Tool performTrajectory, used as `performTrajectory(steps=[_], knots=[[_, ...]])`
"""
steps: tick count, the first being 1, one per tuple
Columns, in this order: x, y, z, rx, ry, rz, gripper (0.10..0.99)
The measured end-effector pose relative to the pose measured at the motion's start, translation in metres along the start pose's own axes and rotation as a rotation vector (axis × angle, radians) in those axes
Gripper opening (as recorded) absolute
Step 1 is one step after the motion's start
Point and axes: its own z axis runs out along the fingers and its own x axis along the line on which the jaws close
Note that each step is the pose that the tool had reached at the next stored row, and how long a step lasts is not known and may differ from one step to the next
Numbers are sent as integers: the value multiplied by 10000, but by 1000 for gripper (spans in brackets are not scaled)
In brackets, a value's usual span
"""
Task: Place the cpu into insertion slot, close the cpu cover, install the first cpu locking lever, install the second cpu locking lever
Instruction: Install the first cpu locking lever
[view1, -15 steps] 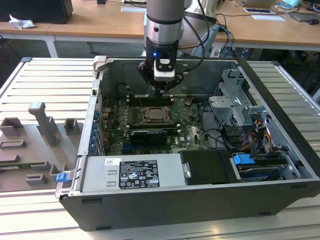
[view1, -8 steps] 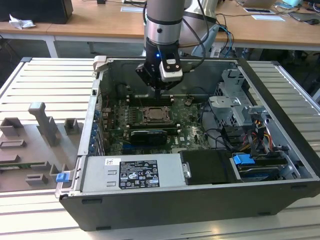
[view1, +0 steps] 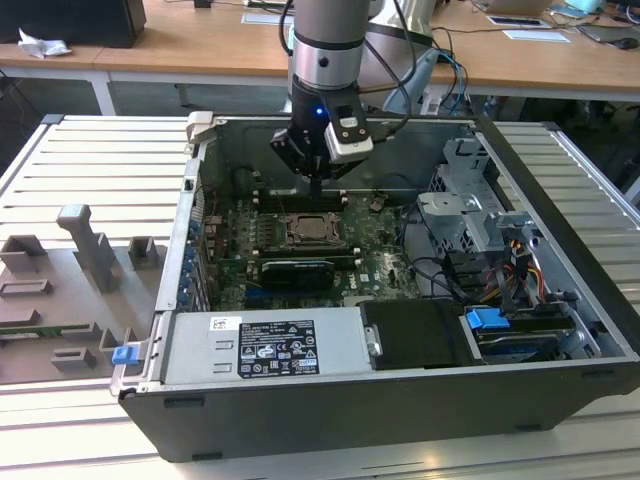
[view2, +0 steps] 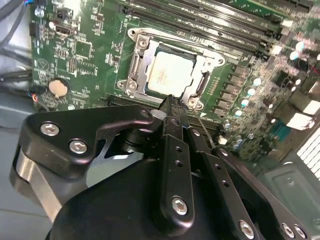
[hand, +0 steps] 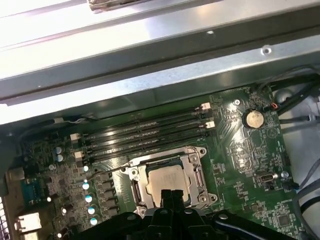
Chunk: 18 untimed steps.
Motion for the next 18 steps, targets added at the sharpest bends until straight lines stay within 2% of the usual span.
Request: performTrajectory(steps=[3, 6, 10, 13, 18], knots=[[0, 0, 0, 3, 15, -470, 106], [0, 0, 0, 8, 38, -1191, 106], [0, 0, 0, 12, 54, -1676, 106], [0, 0, 0, 16, 75, -2309, 106], [0, 0, 1, 26, 97, -3035, 106]])
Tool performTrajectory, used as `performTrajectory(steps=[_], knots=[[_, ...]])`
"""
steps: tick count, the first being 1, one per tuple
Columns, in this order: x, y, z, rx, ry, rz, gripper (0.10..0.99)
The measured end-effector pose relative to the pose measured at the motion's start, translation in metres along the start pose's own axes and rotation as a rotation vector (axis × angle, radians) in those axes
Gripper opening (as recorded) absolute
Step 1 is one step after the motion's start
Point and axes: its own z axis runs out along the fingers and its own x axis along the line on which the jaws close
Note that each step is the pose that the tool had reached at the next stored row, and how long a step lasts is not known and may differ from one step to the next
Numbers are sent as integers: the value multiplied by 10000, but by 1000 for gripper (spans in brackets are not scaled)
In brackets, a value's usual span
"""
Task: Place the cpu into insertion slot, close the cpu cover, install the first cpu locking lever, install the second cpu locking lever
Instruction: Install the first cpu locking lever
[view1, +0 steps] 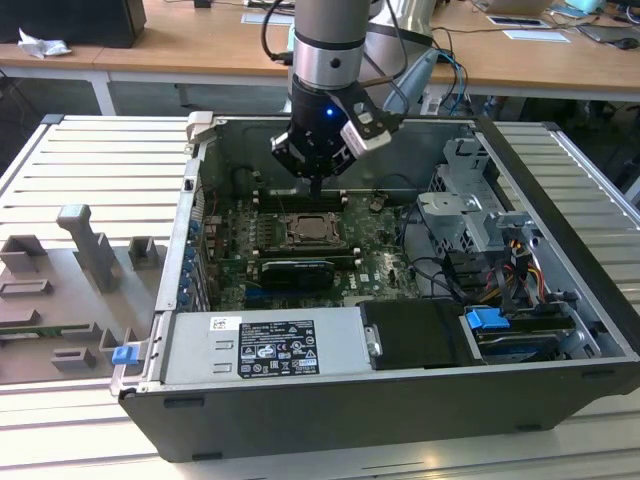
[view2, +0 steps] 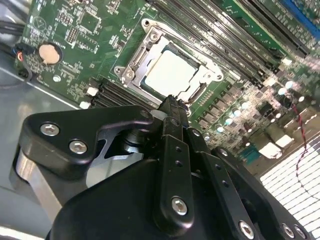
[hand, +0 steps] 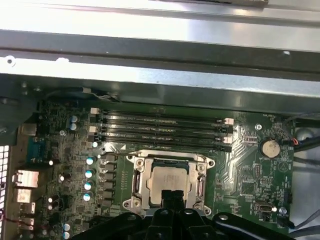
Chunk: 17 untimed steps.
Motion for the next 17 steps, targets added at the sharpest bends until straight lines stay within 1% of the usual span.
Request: performTrajectory(steps=[2, 3, 6, 11, 13, 14, 17], knots=[[8, 1, 0, 2, -2, -60, 106], [49, 4, 1, -1, -34, -60, 106], [112, 10, 4, -11, -68, -57, 106], [145, 15, 4, -9, -75, 159, 106], [181, 18, 5, -11, -77, 179, 106], [213, 22, 6, -13, -78, 178, 106], [377, 37, 8, -12, -101, 176, 106]])
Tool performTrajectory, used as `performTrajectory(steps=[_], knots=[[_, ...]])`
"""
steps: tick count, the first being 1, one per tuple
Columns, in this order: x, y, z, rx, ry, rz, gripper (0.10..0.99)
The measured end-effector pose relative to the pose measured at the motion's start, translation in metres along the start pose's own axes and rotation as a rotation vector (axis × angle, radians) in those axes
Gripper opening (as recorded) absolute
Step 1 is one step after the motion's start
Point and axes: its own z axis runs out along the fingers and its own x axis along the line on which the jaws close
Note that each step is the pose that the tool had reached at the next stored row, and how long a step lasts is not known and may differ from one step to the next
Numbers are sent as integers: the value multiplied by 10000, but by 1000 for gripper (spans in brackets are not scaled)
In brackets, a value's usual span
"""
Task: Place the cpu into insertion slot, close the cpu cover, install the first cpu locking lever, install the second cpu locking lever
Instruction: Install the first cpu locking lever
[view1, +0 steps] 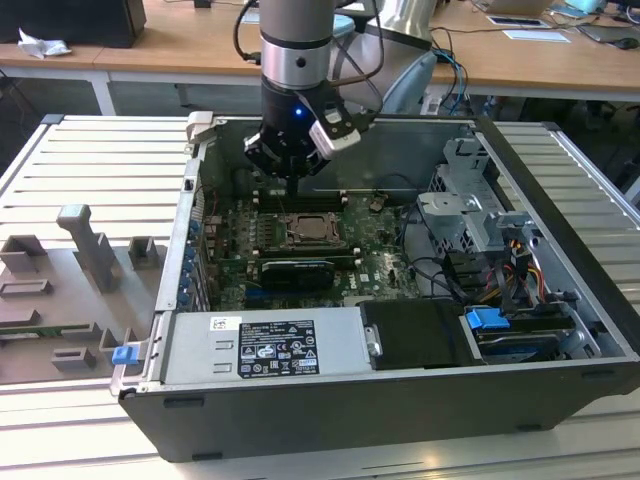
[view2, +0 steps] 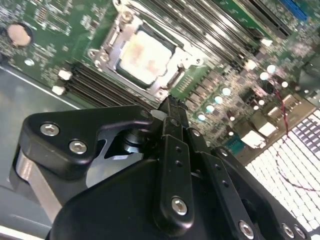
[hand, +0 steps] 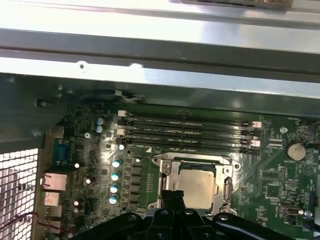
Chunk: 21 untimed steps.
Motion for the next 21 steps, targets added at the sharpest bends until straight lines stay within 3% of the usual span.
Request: performTrajectory(steps=[11, 21], knots=[[286, 54, 30, -7, -14, 0, 106], [310, 232, 90, -7, -15, 1, 106]])
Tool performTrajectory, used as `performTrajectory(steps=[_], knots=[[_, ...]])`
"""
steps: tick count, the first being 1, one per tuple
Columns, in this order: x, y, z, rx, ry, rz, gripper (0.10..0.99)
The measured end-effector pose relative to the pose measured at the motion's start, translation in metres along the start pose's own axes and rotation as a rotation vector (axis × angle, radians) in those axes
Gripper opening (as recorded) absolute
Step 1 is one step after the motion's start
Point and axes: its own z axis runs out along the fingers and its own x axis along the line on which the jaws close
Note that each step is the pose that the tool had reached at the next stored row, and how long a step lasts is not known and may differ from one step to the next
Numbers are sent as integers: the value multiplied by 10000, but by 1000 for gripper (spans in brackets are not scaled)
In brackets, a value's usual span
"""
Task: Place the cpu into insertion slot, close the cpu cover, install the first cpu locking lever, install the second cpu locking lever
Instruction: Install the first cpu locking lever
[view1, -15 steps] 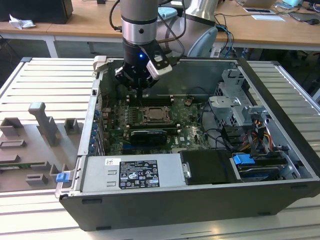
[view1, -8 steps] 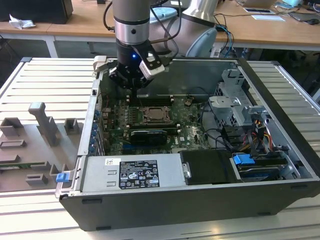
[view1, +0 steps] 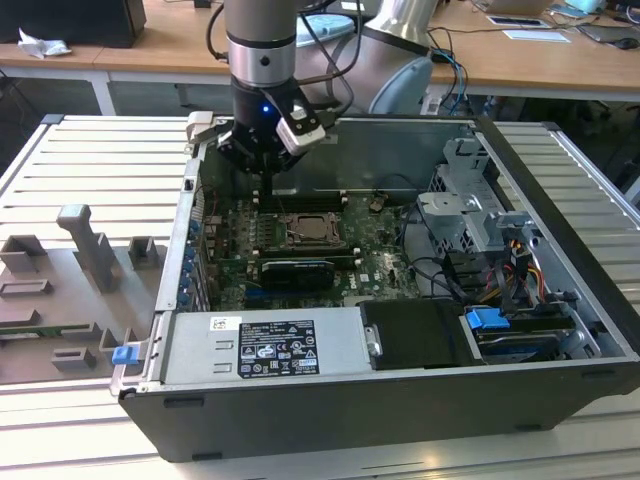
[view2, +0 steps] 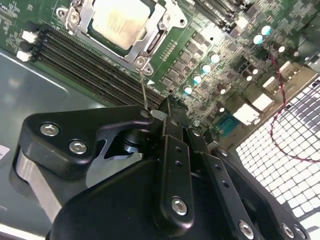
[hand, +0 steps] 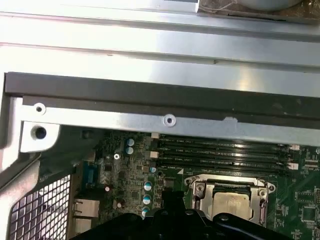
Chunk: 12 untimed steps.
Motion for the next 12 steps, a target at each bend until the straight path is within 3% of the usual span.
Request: performTrajectory(steps=[3, 6, 9, 10, 12], knots=[[-34, 28, 7, -1, 0, -2, 106], [-133, 24, 10, 0, 2, -1, 106], [-268, 17, 17, 0, 8, -2, 106], [-385, 11, 25, -1, 17, -2, 106], [-527, 1, 35, -2, 21, 0, 106]])
